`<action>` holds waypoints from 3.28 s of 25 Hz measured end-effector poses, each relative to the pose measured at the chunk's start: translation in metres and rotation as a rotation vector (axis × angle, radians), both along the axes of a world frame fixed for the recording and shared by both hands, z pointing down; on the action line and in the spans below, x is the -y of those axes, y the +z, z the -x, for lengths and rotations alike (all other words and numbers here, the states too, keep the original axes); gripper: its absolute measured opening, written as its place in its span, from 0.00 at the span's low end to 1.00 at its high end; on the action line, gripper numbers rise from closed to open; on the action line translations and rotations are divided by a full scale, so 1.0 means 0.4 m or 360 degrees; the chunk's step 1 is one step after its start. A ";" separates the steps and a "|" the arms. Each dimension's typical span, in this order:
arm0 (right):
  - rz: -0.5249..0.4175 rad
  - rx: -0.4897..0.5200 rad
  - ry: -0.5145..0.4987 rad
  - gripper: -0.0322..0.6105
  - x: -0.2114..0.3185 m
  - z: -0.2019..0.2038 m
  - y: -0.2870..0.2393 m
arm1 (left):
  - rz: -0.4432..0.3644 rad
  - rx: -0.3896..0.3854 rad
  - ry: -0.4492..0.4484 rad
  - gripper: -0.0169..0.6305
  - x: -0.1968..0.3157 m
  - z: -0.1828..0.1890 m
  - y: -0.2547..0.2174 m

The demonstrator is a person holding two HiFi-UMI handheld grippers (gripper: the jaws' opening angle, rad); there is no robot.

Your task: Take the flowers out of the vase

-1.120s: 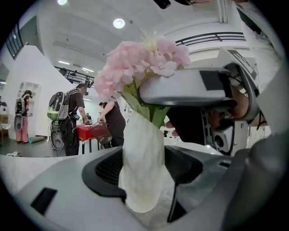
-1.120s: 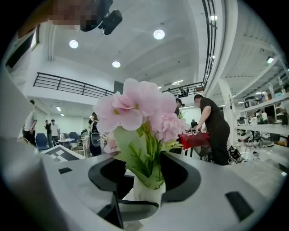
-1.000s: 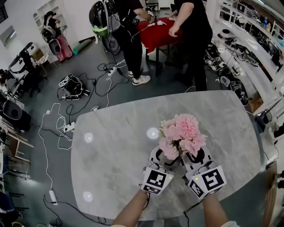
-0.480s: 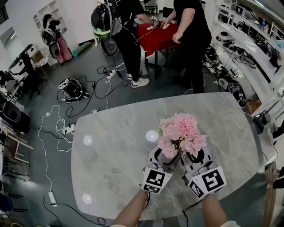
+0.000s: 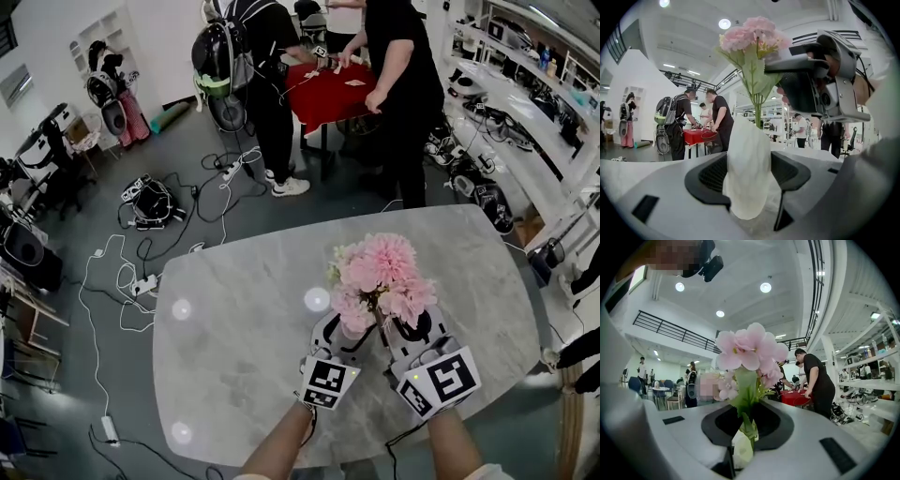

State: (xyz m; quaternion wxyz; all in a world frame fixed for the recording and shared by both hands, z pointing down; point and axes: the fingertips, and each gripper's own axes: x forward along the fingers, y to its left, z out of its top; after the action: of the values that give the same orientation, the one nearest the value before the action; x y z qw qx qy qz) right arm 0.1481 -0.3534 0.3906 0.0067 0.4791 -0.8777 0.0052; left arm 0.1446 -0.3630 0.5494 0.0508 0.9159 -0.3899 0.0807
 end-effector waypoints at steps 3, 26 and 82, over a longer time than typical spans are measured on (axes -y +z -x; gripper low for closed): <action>-0.0022 0.0011 0.0004 0.15 -0.004 0.002 -0.030 | 0.0003 0.0015 0.0003 0.48 -0.002 0.002 0.003; -0.0091 0.0180 0.0074 0.15 -0.052 -0.007 -0.199 | 0.0040 -0.0120 -0.0065 0.48 -0.031 0.059 -0.065; 0.0714 -0.0383 -0.0489 0.15 -0.360 0.169 0.319 | 0.0353 -0.0125 -0.0585 0.03 -0.365 0.425 -0.089</action>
State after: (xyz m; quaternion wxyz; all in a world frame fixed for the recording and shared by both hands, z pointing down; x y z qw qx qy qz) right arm 0.0804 -0.2096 0.5183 0.2171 0.3243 -0.9099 0.1410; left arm -0.0253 -0.2168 0.5139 0.1803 0.8207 -0.5368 0.0768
